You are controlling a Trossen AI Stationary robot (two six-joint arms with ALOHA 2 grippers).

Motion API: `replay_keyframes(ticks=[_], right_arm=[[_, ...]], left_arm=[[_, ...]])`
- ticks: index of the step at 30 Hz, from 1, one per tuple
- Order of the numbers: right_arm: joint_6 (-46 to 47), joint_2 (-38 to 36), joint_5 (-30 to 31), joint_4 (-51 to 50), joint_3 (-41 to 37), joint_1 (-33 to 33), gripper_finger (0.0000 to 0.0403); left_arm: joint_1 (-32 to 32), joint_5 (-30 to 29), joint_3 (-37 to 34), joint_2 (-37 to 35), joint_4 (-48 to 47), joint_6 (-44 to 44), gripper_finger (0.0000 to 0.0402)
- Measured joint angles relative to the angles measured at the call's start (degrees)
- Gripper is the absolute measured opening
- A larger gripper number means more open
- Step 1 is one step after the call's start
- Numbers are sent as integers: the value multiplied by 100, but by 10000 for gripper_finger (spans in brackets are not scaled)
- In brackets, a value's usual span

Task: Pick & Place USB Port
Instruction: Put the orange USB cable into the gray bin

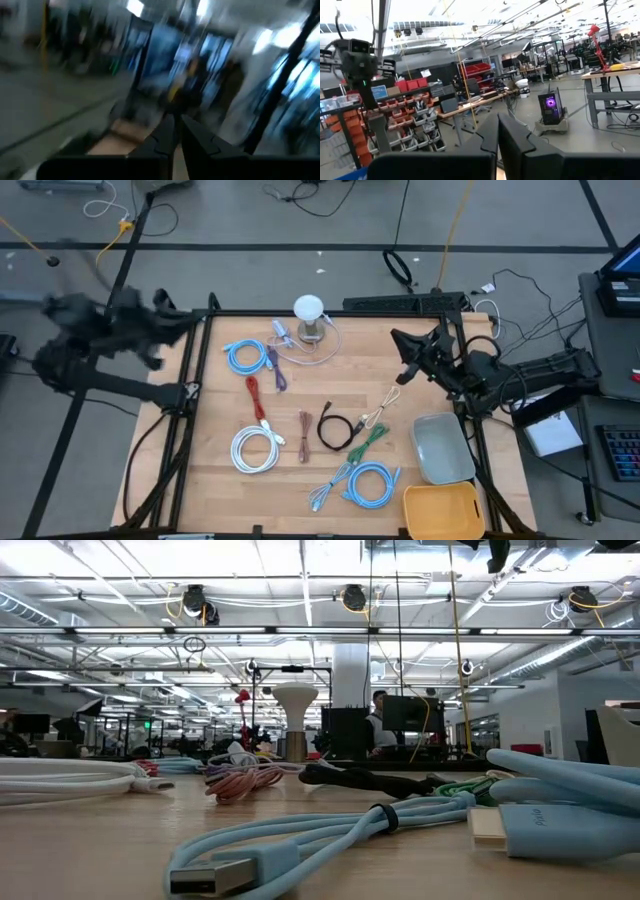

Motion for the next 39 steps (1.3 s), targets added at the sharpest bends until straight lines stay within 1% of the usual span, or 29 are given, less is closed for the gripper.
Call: replay_keyframes(ticks=[3, 5, 7, 10, 11, 12, 14, 16, 20, 25, 29, 32, 36, 39], right_arm=[[50, -1, 2, 2, 0, -1, 4], [60, -1, 2, -3, 0, -2, 4], [60, -1, 0, 0, 0, 0, 4], [56, -1, 2, -18, 0, 0, 4], [48, -1, 2, -29, 0, 0, 4], [32, -1, 2, -38, 0, 0, 4], [11, -2, 2, -75, 1, 0, 4], [17, -4, 2, -169, 4, 0, 4], [189, -2, 1, -350, 4, 2, 4], [219, -4, 2, -343, 4, 2, 4], [172, -3, 2, -160, 4, 2, 4], [298, -4, 2, -151, 4, 2, 4], [395, -6, -2, -399, 4, 2, 4], [825, -2, -10, -973, 4, 2, 4]], left_arm=[[0, -455, 1012, 818, -2263, 77, 33], [0, -1034, 1451, 1274, -3441, 74, 33], [0, -1786, 1643, 1639, -4519, 63, 33], [17, -2814, 1595, 2004, -5508, -213, 33], [78, -2974, 1523, 2106, -5562, -258, 33], [183, -3000, 1441, 2164, -5508, -210, 33], [339, -2776, 1258, 2230, -5413, -177, 33], [432, -2705, 1148, 2350, -5335, -203, 33], [590, -2950, 825, 2462, -5411, -228, 33], [740, -2851, 436, 2505, -5459, 123, 33], [920, -2375, 130, 2589, -5209, -370, 33], [1063, -1996, -293, 2592, -4989, -688, 33], [1273, -1438, -1146, 2549, -4921, -1048, 33], [1417, -909, -1949, 2382, -4689, -1284, 33]])
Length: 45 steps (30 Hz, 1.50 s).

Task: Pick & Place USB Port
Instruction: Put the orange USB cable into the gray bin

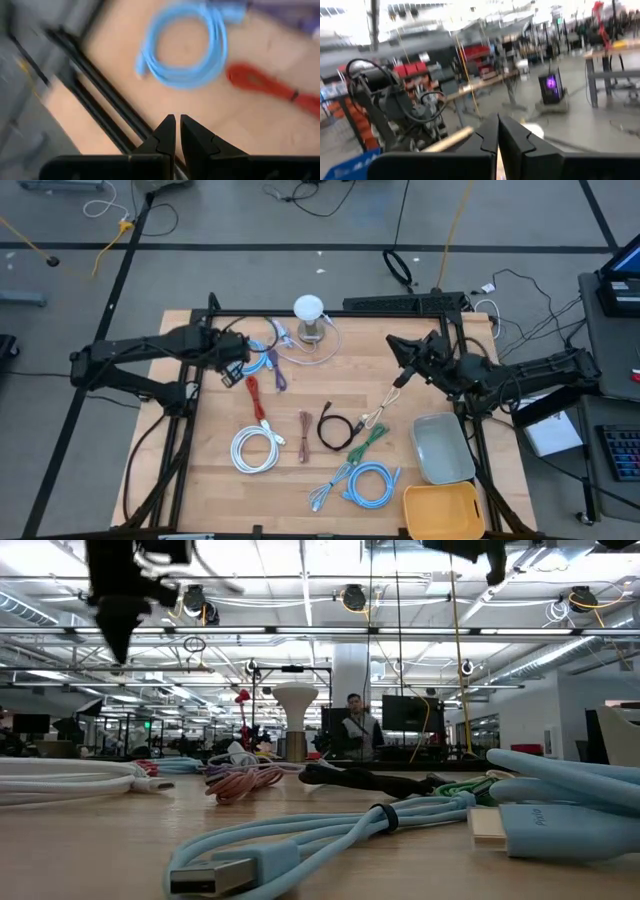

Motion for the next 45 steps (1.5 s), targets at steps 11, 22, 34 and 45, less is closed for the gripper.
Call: replay_keyframes(ticks=[11, 22, 34, 45], right_arm=[[1022, 93, -935, -1953, 73, -2, 4], [-493, 1938, -1898, -4386, 2167, -79, 5], [356, 3308, -2126, -4474, 2782, -335, 94], [521, 3035, -2237, -4339, 2791, -402, 143]], left_arm=[[277, 1624, -2155, -2167, 3507, -1580, 33], [399, 2153, -2240, -2681, 4595, -789, 33], [671, 2288, -2238, -1908, 3487, -1525, 112], [629, 2570, -2238, -1082, 3513, -1379, 228]])
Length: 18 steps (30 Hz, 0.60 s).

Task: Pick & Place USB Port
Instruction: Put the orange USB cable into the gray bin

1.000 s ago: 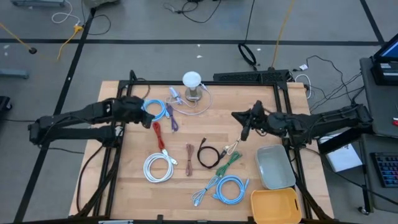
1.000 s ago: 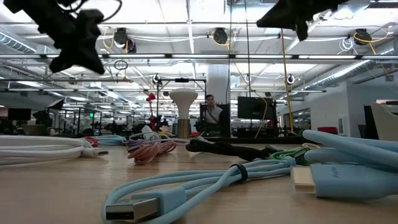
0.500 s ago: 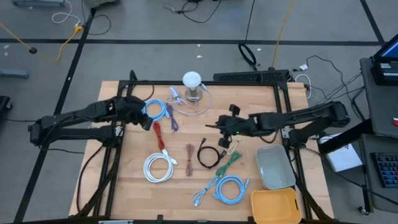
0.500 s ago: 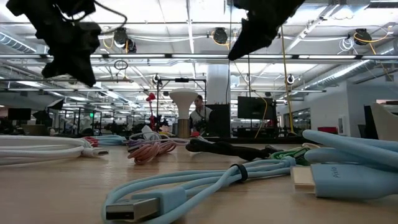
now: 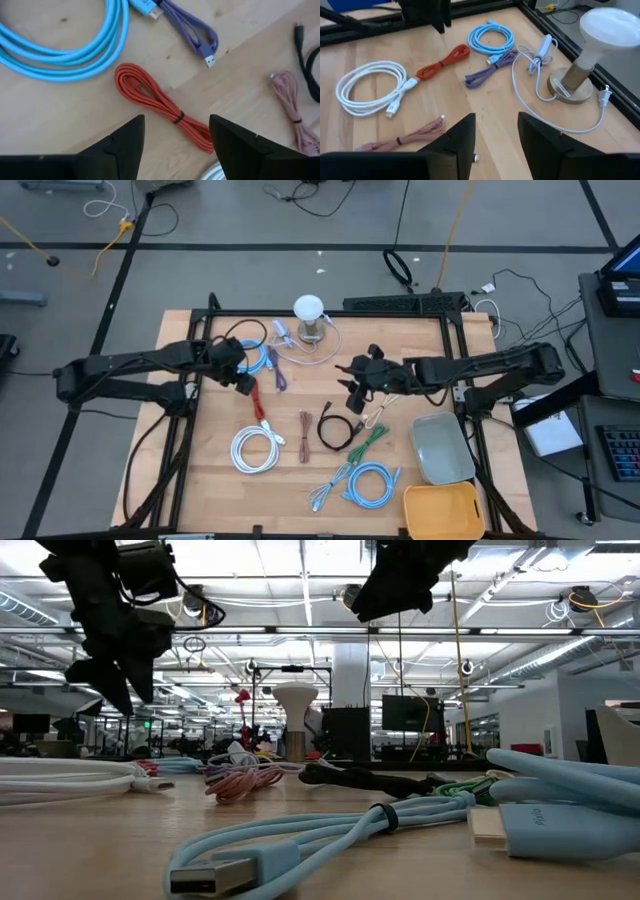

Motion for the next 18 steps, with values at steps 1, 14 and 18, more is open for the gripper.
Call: replay_keyframes(ticks=[1, 14, 18], right_arm=[[-1, -2, 2, -1, 0, 0, 143], [146, 0, -24, -49, -5, 4, 135], [146, 0, -26, -48, -7, 9, 135]], left_arm=[[0, 16, 0, 33, -1, 12, 226], [-180, -124, 4, 869, -587, -571, 198], [-266, -2, 4, 1324, -220, -761, 225]])
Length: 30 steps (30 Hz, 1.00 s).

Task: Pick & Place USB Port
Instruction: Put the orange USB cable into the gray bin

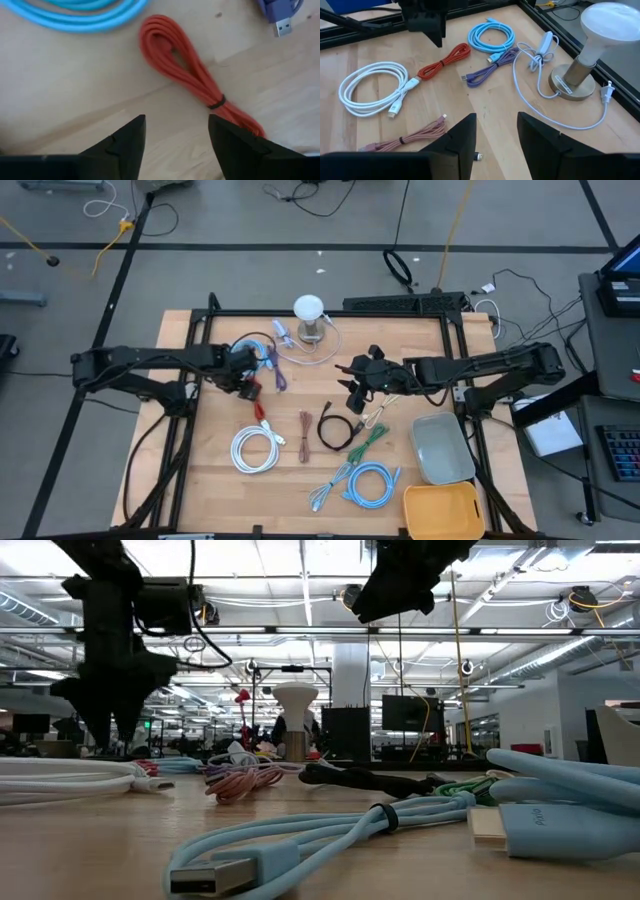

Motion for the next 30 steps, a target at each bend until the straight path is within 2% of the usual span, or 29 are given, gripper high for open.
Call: replay_keyframes(ticks=[4, 7, 16, 20, 24, 25, 30], right_arm=[[2, 0, 0, 0, 0, 11, 133], [2, 0, 0, 0, 0, 44, 132], [2, 2, 3, 0, 0, 153, 128], [2, 2, 4, 0, -2, 151, 128], [42, 2, 3, 13, -2, 151, 127], [49, 2, 2, 29, -2, 151, 127], [316, 4, -2, 354, -4, 146, 127]], left_arm=[[-140, 59, 0, 398, 477, -157, 245], [-207, 100, 0, 689, 727, -223, 246], [-372, 151, 28, 1518, 1195, -211, 210], [-423, -18, 13, 1541, 1207, -298, 148], [-420, -92, -2, 1359, 1166, -165, 36], [-427, -88, -7, 1280, 1253, -141, 24], [-499, 60, -15, 774, 1773, -122, 20]])
